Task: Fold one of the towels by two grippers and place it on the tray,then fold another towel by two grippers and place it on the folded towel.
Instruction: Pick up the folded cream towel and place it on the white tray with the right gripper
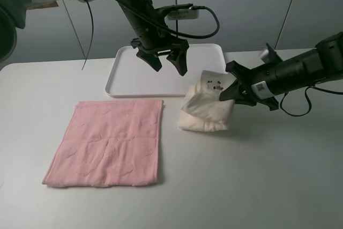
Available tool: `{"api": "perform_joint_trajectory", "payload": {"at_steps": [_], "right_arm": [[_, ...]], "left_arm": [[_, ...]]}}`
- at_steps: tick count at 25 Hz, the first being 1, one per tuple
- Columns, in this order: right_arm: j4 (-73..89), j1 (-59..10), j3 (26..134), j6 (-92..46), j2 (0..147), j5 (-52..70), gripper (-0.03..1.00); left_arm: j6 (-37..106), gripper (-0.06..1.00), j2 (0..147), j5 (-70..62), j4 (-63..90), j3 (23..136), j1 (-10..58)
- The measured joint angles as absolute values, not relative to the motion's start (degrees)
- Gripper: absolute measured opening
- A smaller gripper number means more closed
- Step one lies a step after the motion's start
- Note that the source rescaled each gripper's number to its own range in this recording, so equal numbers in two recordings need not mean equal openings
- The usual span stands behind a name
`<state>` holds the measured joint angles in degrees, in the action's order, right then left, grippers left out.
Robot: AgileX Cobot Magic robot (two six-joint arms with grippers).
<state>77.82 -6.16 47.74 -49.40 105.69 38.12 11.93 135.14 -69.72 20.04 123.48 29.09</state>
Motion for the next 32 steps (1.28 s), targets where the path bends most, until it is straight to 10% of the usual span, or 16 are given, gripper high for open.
{"api": "perform_joint_trajectory", "payload": {"at_steps": [8,32], "right_arm": [[52.9,-6.2,67.9,-28.2,105.2,46.9,0.08],[64.1,-12.2,113.8,-23.2,143.6,50.5,0.08]], "left_arm": [[17.1,1.00,127.0,-69.7,25.4,120.2,24.2],[25.3,1.00,112.3,-69.6,31.0,96.4,10.1]]}}
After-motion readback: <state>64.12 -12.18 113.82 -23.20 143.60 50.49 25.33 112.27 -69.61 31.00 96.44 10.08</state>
